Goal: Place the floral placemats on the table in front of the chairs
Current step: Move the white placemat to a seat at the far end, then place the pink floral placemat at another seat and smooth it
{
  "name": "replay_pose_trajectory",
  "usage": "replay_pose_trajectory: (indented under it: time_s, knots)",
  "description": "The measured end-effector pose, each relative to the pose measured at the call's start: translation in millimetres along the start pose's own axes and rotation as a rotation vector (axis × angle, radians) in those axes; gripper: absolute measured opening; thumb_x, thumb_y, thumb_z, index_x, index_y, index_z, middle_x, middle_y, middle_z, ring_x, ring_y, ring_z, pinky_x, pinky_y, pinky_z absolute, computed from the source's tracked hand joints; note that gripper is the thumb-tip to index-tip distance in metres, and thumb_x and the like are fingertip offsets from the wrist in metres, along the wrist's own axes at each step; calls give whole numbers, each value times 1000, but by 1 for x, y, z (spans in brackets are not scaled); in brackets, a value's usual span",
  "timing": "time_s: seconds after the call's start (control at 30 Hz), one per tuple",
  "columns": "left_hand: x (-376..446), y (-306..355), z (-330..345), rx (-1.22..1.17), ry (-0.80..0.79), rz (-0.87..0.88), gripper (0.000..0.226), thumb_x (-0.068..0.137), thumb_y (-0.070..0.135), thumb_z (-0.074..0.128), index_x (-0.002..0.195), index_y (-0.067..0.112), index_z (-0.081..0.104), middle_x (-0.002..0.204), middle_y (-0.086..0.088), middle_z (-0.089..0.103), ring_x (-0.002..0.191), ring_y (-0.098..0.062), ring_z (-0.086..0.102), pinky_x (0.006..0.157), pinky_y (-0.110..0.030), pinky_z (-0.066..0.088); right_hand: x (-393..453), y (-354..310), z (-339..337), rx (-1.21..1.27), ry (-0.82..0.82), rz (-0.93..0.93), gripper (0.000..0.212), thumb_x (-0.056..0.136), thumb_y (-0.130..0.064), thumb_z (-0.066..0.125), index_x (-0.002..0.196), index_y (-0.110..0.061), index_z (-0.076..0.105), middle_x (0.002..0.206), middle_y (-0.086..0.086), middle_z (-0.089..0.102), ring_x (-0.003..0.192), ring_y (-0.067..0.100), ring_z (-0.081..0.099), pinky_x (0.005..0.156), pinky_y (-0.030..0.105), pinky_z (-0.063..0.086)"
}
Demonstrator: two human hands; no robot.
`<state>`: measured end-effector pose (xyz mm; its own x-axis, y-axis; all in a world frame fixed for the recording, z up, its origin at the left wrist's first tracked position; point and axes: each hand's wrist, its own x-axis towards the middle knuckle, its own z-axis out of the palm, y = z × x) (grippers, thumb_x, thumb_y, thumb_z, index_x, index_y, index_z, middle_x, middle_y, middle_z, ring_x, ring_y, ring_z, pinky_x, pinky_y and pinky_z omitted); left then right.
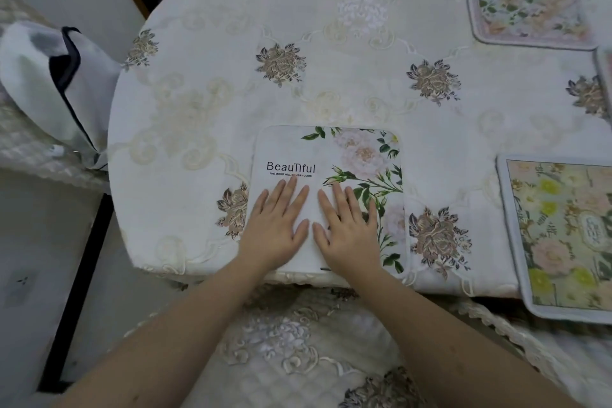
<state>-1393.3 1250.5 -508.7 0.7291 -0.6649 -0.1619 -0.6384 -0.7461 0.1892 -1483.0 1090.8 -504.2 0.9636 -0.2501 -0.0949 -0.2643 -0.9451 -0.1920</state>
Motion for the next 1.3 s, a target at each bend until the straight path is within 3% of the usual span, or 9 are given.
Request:
replay_pose_trajectory:
  time_s: [0.27, 0.5, 0.63, 0.7, 0.77, 0.87, 1.07, 1.2, 1.3]
  knots:
    - [-26, -32, -6, 31, -50, -16, 73, 96, 58, 27, 158, 24, 8, 166, 2, 5, 152, -15, 4, 122, -39, 7, -29, 49, -9, 10, -60, 107, 72, 97, -59, 25, 157, -25, 7, 165, -4, 0, 151, 12, -6, 122, 41, 1]
    - [-56, -58, -19, 82, -167, 14, 91, 91, 76, 23, 158, 17, 5, 166, 1, 2, 152, -15, 4, 122, -39, 8, -50, 69, -24, 31, -141, 159, 81, 95, -67, 19, 157, -20, -5, 162, -5, -12, 150, 13, -9, 118, 30, -14]
    - [-62, -55, -32, 168, -202, -12, 92, 89, 77, 23, 157, 15, 19, 164, 0, 15, 150, -17, 18, 120, -40, 4, -59, 81, -40, 46, -278, 175, 81, 96, -67, 18, 155, -22, -13, 161, -5, -20, 149, 13, -15, 120, 33, -10]
    - [-63, -40, -39, 187, -183, -84, 85, 89, 68, 26, 149, 10, 40, 157, -5, 36, 145, -21, 33, 117, -45, 0, -58, 87, -58, 12, -412, 127, 80, 98, -61, 25, 156, -20, -10, 163, -2, -16, 151, 15, -10, 120, 36, -4]
    - [-61, -19, -49, 147, -156, -148, 73, 87, 55, 32, 137, 6, 55, 146, -8, 52, 139, -26, 42, 116, -55, 8, -61, 91, -81, 20, -491, 125, 78, 99, -56, 31, 157, -18, -3, 164, -1, -8, 151, 17, -2, 121, 38, 2]
    - [-61, 21, -68, 52, -87, -187, 59, 95, 41, 45, 146, 11, 43, 154, -5, 41, 144, -23, 33, 118, -56, 16, -84, 93, -112, 51, -430, 161, 73, 100, -50, 34, 157, -20, 1, 165, -3, -1, 151, 15, 3, 122, 39, 8]
    - [-60, 101, -104, -56, -85, 3, 62, 102, 49, 31, 156, 22, 18, 166, 0, 9, 152, -18, 9, 121, -40, 11, -134, 98, -144, 19, -292, 228, 67, 102, -46, 30, 157, -23, 1, 165, -2, 5, 150, 17, 8, 121, 37, 9]
    - [-53, 144, -114, 6, -77, 109, 64, 100, 54, 23, 156, 24, 20, 166, 1, 9, 152, -17, 7, 121, -41, 10, -151, 113, -154, -6, -241, 258, 65, 102, -47, 25, 157, -24, 0, 165, -3, 5, 151, 16, 3, 121, 37, 5]
    - [-47, 180, -119, 83, -60, 179, 73, 92, 58, 17, 153, 21, 32, 163, -2, 23, 150, -20, 20, 119, -43, 19, -161, 133, -166, 24, -198, 297, 64, 103, -48, 22, 157, -25, -1, 165, -3, 2, 151, 16, -1, 121, 37, 2]
